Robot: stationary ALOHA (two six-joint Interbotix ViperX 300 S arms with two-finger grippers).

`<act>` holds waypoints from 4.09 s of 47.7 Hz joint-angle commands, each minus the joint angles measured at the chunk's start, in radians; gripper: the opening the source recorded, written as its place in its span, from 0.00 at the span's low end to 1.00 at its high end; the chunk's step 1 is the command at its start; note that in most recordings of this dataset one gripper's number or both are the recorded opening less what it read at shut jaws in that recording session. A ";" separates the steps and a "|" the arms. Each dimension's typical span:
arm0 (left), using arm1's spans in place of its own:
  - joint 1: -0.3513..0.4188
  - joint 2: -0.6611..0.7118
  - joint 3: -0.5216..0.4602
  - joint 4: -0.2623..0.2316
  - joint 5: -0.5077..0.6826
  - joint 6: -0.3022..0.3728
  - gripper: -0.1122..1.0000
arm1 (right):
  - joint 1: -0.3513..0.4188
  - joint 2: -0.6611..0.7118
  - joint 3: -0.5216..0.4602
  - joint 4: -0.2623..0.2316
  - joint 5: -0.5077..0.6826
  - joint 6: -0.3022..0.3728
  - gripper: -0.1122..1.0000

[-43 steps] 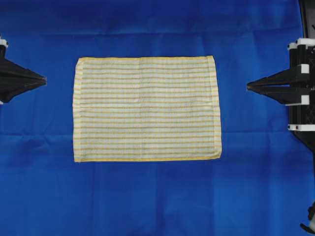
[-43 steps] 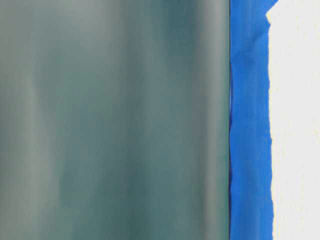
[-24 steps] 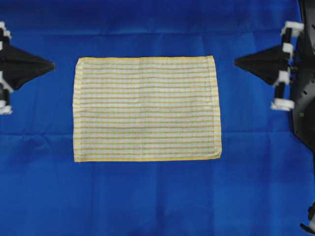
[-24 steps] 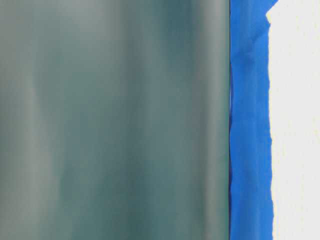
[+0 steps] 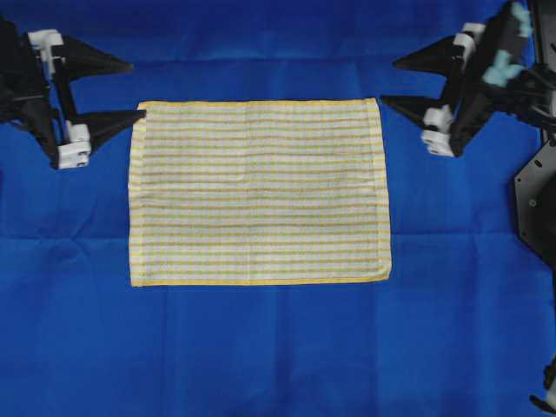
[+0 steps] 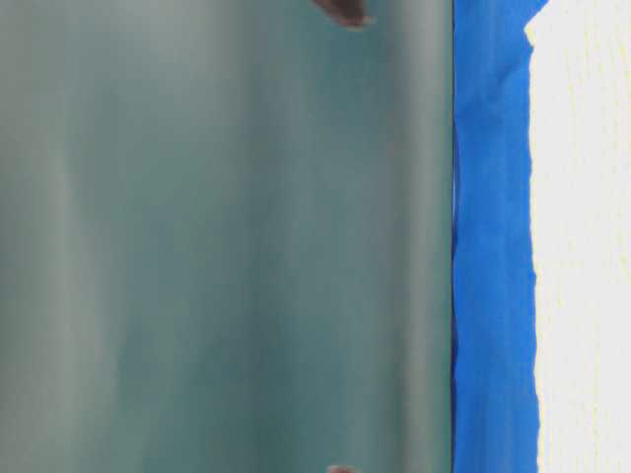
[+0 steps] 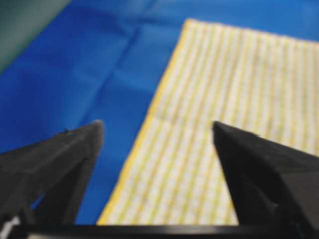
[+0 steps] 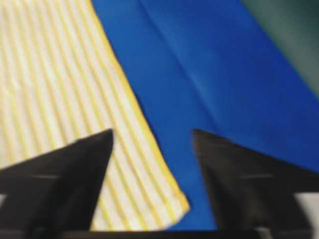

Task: Fold the yellow towel.
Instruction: 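Move both grippers to the towel's top corners and pinch them, then lift the top corners and fold them down toward the bottom edge, then release the folded edge and open both grippers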

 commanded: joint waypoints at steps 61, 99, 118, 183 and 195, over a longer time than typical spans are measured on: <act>0.199 0.572 -0.044 -0.005 -0.137 0.002 0.14 | -0.115 0.506 -0.089 0.035 -0.130 0.003 0.12; 0.193 0.436 -0.072 -0.003 -0.104 -0.002 0.14 | -0.120 0.356 -0.091 0.035 -0.066 -0.003 0.12; 0.081 0.318 -0.032 -0.003 -0.103 -0.057 0.14 | -0.066 0.284 -0.060 0.063 -0.025 0.034 0.12; -0.439 0.121 0.095 -0.011 -0.060 -0.213 0.14 | 0.518 0.101 0.040 0.319 0.028 0.043 0.12; -0.448 0.137 0.083 -0.011 -0.052 -0.215 0.14 | 0.565 0.141 0.015 0.319 0.040 0.043 0.12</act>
